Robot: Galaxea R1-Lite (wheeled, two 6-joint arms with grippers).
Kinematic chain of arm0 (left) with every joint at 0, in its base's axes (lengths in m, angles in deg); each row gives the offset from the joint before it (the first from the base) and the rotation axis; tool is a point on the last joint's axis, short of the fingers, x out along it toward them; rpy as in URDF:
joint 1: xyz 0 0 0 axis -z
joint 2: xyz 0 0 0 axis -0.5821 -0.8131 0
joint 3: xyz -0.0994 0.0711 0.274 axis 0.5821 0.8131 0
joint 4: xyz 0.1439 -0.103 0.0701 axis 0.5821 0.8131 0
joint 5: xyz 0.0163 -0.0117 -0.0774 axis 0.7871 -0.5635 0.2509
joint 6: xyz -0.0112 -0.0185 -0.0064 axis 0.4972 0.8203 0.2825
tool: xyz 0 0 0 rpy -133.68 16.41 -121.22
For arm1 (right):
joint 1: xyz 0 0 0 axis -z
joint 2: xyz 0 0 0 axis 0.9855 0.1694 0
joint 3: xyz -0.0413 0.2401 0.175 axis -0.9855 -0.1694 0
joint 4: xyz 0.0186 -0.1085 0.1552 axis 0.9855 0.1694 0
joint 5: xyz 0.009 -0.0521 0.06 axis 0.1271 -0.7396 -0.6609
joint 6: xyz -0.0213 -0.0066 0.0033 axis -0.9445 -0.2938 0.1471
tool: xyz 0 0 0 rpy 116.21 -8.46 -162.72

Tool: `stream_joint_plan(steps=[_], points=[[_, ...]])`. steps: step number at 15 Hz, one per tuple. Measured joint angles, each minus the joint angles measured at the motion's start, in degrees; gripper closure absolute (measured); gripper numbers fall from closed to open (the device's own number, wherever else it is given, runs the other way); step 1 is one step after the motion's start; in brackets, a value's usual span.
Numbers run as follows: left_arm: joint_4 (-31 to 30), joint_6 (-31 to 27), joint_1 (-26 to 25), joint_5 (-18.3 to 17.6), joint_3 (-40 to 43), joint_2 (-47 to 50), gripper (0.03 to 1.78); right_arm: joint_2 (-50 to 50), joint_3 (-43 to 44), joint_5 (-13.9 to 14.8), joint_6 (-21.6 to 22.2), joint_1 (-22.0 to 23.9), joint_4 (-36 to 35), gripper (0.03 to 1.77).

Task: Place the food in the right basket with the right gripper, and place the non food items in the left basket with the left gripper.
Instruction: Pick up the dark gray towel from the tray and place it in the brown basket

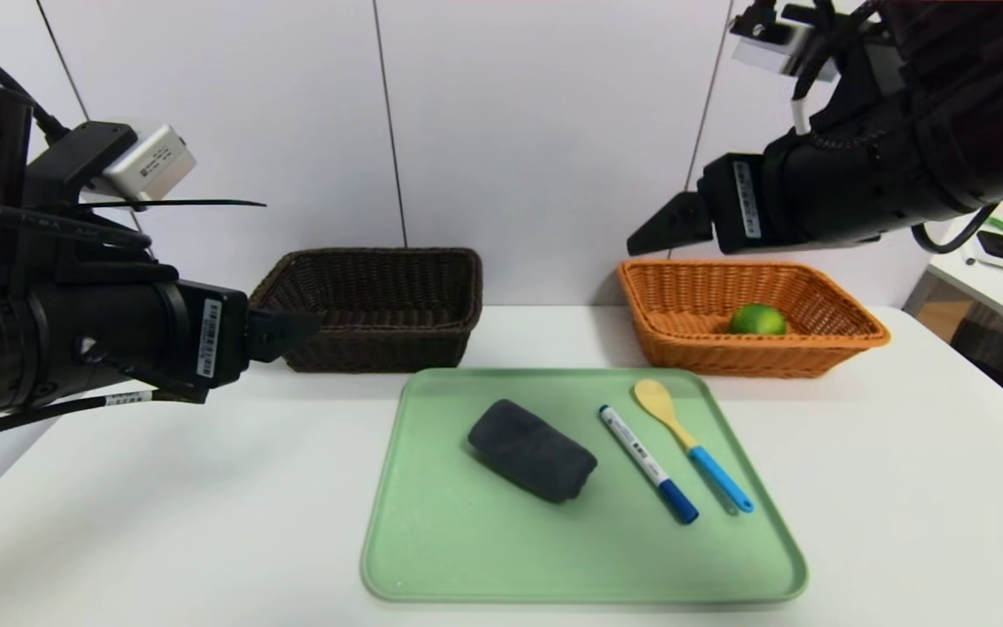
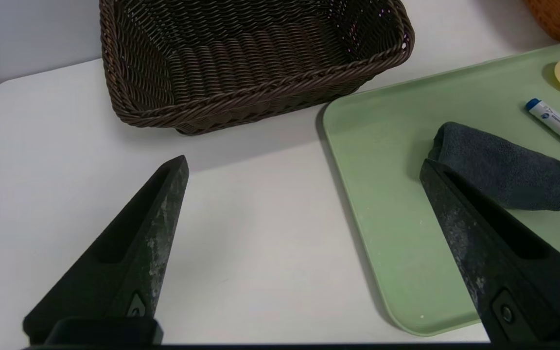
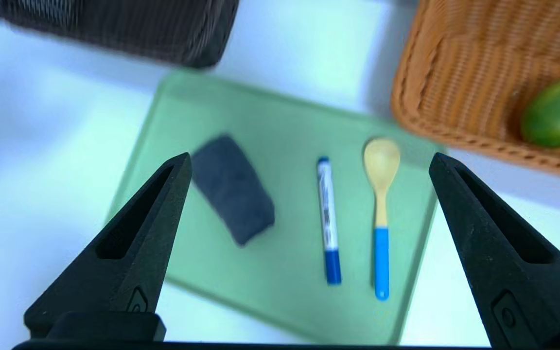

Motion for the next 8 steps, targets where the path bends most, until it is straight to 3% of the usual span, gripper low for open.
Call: stream_joint_plan(steps=[3,6,8], points=[[3.3,-0.3,-0.1,0.0,2.1,1.7,0.12,1.2,0.2,-2.0,-5.1,-0.2,5.5,0.11],[6.1,-1.2,-0.3,-0.7,5.2,4.2,0.12,4.2,0.4,-8.0,-8.2,-0.3,8.5,0.11],[6.0,-3.0,-0.3,-3.2,6.8,6.0,0.12,6.7,0.4,-12.1,-10.5,-0.2,9.4,0.11]])
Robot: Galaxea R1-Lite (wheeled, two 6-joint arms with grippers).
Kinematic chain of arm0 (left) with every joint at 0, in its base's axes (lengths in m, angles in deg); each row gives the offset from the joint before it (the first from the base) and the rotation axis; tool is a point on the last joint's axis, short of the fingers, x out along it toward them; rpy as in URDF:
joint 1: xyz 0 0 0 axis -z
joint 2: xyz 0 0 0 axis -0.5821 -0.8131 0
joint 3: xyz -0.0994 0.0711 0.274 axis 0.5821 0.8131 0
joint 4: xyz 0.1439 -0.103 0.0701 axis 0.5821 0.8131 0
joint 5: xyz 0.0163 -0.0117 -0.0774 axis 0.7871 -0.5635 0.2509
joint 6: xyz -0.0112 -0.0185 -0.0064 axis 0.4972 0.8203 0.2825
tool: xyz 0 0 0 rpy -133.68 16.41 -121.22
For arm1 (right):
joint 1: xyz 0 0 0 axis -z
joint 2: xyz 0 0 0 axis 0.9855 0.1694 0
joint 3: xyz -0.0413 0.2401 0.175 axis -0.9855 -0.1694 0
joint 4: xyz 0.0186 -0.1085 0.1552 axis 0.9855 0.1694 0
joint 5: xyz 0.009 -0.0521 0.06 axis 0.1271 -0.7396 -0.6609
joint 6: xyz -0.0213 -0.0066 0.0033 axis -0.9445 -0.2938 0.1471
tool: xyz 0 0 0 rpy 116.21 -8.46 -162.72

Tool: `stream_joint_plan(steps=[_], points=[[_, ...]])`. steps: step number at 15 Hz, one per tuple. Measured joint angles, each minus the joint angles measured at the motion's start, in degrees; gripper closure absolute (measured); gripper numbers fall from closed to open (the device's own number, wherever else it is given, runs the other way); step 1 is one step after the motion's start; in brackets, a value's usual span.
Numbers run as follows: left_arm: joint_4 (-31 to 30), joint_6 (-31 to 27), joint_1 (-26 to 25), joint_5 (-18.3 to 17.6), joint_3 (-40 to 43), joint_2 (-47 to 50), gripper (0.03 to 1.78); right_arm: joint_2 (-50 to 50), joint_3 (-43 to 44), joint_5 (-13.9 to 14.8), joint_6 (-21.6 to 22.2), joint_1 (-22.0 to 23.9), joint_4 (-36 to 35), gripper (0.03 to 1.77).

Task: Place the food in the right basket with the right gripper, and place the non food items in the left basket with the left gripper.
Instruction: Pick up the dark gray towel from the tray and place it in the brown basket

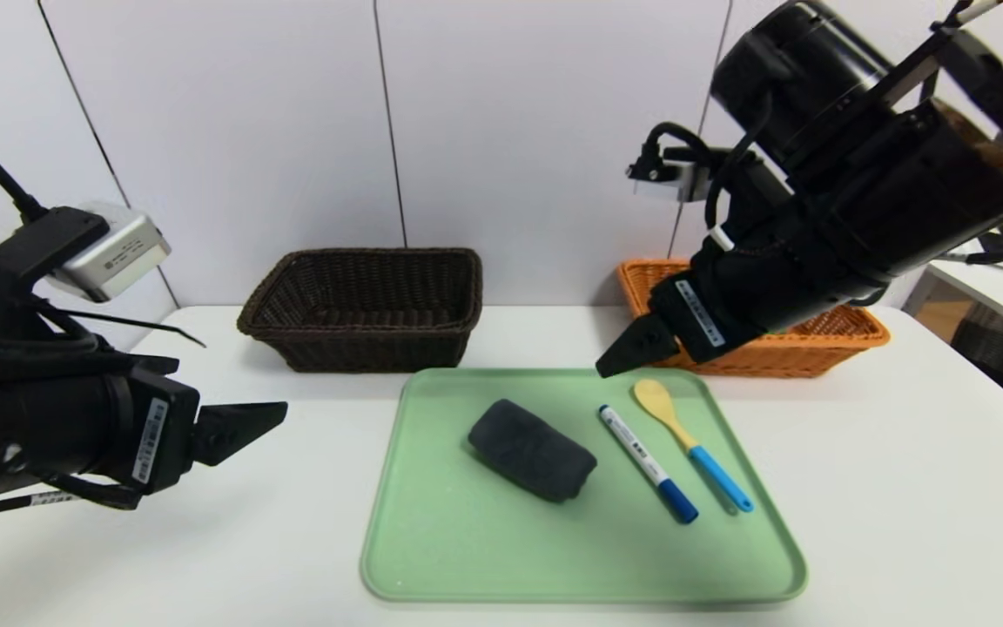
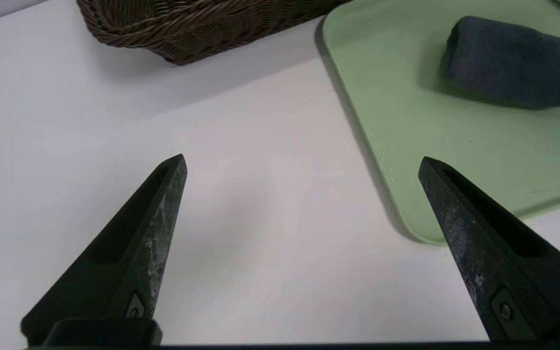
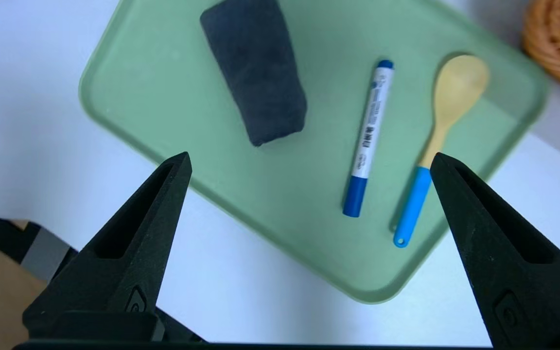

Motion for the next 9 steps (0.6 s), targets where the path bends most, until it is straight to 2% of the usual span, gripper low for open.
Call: stream_joint_plan(steps=[2,9], points=[[0.0,-1.8,0.0,-2.6,0.8,1.5,0.12,3.0,0.7,-2.1,-1.4,-0.1,-0.2,0.11],[-0.1,-1.8,0.0,-2.8,1.0,2.5,0.12,14.1,1.5,-2.9,-1.7,-2.1,-5.7,0.11]])
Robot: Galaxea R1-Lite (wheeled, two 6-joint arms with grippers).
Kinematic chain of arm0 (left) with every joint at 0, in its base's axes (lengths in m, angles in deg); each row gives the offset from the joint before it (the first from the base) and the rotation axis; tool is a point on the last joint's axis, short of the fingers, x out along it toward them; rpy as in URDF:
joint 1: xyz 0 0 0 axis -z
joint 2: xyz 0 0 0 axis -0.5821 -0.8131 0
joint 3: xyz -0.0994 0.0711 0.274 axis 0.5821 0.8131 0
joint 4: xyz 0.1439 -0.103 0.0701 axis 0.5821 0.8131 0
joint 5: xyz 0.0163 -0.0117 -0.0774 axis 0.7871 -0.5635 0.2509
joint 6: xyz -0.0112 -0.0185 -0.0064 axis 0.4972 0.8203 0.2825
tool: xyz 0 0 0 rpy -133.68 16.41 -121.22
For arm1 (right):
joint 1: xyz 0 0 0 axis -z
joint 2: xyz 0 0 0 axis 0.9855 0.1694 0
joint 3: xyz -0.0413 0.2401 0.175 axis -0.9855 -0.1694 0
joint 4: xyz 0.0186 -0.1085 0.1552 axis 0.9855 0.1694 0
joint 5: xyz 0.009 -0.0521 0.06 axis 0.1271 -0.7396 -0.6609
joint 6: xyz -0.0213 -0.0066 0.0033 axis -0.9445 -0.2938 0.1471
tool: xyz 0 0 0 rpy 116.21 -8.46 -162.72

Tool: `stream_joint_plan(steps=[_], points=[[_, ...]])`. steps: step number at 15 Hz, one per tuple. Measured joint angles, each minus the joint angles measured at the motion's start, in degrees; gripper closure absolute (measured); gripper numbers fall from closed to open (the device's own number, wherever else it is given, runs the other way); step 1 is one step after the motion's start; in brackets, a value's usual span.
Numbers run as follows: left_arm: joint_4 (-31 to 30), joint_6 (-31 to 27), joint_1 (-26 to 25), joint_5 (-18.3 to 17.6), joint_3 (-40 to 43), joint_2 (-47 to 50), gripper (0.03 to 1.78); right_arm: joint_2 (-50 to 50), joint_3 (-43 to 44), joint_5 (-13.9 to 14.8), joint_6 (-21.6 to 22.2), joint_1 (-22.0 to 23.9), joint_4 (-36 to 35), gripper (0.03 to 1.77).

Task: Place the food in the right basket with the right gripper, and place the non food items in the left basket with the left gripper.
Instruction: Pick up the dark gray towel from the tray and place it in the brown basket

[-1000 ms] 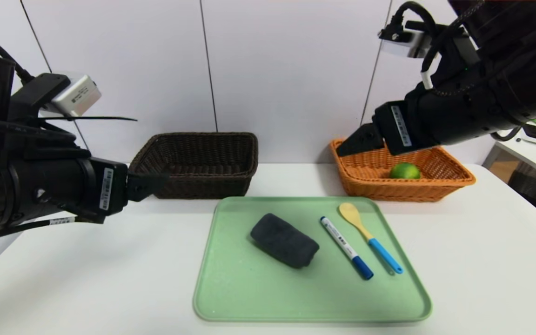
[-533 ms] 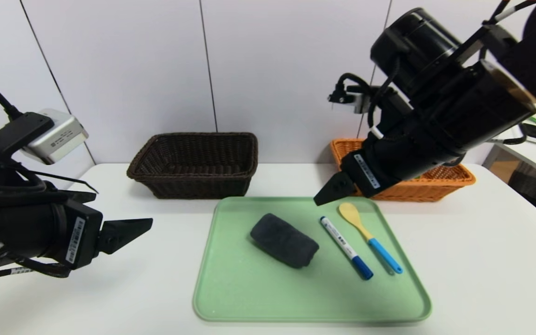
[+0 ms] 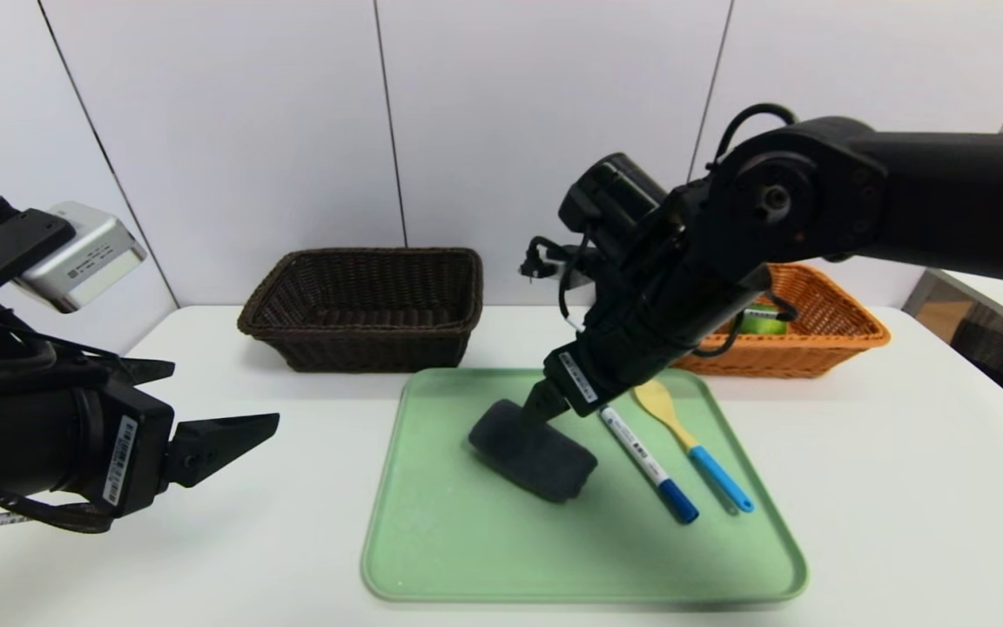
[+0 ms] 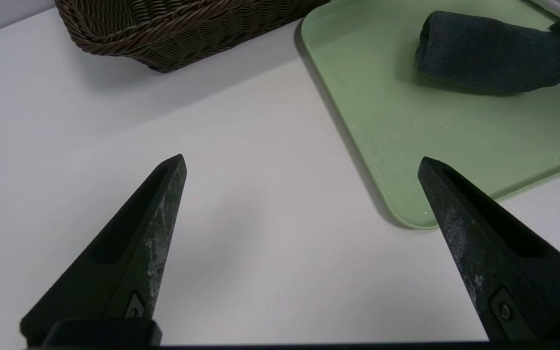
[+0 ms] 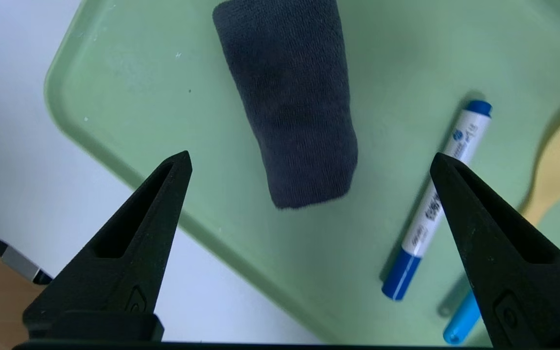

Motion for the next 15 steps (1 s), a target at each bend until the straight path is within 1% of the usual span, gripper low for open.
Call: stream_joint_plan(steps=[4,7,15], points=[[0.0,0.1,0.0,0.1,0.0,0.1,0.12,4.7,0.0,0.0,0.0,-1.9,-1.8,0.1],[0.0,0.2,-0.1,0.1,0.0,0.2,0.12,7.4,0.0,0.0,0.0,-2.1,-4.2,0.1],[0.0,0.1,-0.3,0.2,-0.1,0.2,0.12,10.7,-0.1,0.0,0.5,-3.0,-4.1,0.1]])
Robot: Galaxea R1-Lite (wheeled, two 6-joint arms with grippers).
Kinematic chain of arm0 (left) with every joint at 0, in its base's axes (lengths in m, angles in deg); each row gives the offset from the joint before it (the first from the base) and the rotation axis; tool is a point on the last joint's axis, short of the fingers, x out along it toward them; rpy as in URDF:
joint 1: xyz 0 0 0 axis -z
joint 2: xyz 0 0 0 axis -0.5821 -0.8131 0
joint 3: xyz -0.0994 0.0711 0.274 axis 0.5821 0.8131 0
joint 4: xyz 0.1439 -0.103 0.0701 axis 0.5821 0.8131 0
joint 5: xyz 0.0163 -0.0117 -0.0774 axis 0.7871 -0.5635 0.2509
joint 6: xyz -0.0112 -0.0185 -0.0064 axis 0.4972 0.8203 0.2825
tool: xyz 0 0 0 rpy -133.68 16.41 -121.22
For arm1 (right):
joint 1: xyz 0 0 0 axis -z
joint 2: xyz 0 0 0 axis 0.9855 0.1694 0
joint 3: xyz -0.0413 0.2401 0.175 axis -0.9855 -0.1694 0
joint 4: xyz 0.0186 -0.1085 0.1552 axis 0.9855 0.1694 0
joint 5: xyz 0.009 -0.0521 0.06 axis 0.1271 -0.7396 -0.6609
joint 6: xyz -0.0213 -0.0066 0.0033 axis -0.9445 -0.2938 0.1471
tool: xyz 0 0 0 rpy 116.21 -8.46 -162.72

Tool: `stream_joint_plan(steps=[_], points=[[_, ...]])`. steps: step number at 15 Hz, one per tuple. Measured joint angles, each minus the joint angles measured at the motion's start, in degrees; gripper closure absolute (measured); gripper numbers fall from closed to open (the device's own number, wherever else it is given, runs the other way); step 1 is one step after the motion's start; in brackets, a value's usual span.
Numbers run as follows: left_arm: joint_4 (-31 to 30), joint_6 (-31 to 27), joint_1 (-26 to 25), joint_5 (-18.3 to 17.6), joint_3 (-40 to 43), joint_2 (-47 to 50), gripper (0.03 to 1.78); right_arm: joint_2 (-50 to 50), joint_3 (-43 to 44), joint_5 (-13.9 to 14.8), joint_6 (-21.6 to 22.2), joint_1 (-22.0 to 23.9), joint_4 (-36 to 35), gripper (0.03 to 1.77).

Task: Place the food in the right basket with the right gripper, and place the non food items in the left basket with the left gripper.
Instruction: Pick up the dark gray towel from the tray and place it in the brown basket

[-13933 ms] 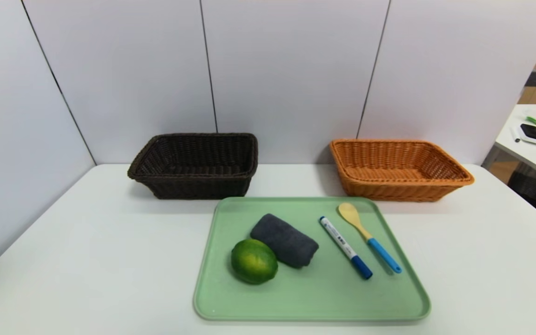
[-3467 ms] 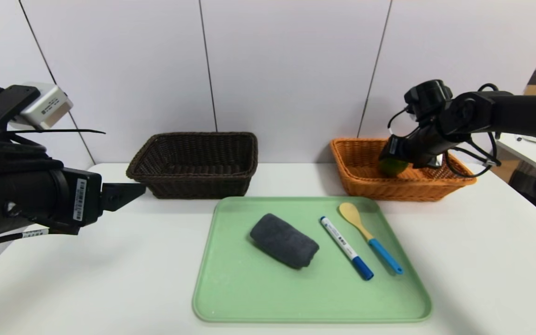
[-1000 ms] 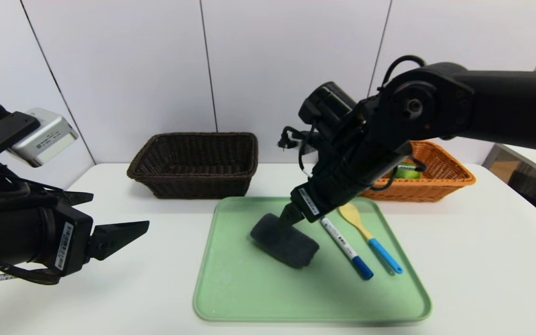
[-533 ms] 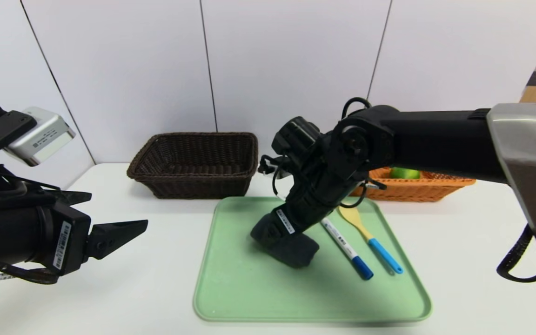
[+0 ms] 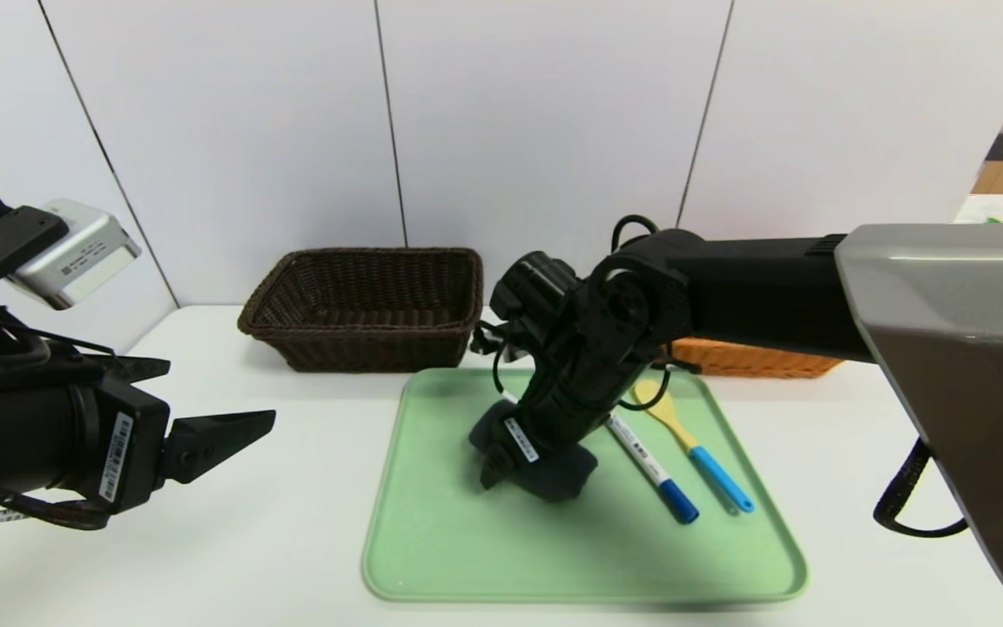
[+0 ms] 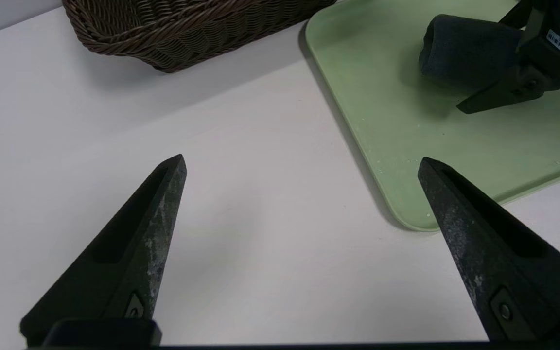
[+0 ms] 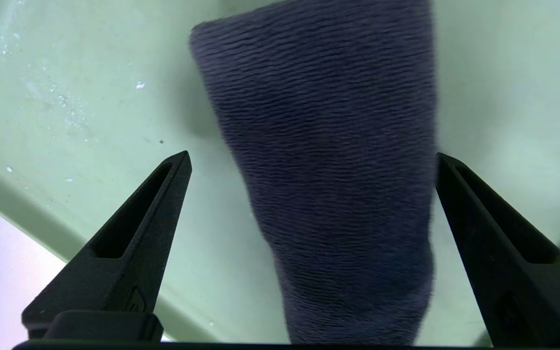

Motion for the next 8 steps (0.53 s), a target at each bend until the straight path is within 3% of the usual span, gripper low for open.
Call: stream_joint_plan(steps=[2,5,8], points=[[0.0,0.0,0.0,0.0,0.0,0.0,0.12,0.3,0.0,0.1,-0.2,-0.3,-0.1,0.1],[0.0,0.1,0.0,0.0,-0.1,0.2,0.12,0.6,0.0,0.5,-0.2,-0.7,-0.1,0.58],[0.0,0.1,-0.1,0.0,-0.1,0.7,0.12,0.8,0.0,0.5,0.0,-1.0,0.0,0.91]])
